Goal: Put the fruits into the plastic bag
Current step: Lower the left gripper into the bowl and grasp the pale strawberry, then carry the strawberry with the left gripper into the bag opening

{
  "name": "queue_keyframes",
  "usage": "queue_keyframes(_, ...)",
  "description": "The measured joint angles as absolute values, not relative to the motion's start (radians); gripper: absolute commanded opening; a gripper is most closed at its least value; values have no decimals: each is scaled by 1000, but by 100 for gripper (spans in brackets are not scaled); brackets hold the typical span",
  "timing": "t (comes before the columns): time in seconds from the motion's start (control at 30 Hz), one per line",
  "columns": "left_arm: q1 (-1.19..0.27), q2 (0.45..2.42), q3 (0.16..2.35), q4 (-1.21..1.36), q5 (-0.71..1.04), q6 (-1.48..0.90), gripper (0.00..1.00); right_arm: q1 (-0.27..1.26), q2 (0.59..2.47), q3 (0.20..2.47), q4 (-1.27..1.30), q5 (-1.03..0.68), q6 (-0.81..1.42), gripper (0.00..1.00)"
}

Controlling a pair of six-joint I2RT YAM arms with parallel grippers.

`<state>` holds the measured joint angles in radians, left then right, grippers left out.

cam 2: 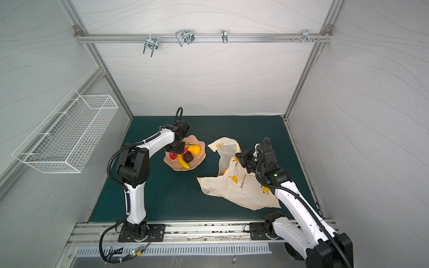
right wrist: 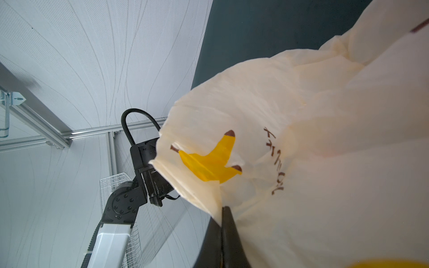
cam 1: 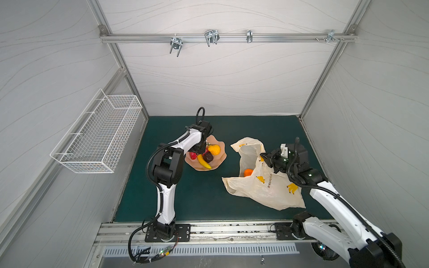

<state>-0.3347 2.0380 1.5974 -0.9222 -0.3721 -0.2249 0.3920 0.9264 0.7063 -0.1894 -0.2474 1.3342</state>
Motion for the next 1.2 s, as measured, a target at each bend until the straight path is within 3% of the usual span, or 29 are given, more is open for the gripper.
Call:
queue_keyframes(0.63, -332, 1853, 1570, -917, -245, -239, 30, 385, 931, 707, -189, -248, 1334, 0)
queue_keyframes(0.93, -328, 1757, 1559, -903, -86, -241, 29, 384, 931, 716, -192, -248, 1333, 0)
queue_keyframes(1.2, -328, 1652, 1408, -834, 117, -264, 29, 384, 931, 718, -193, -248, 1327, 0)
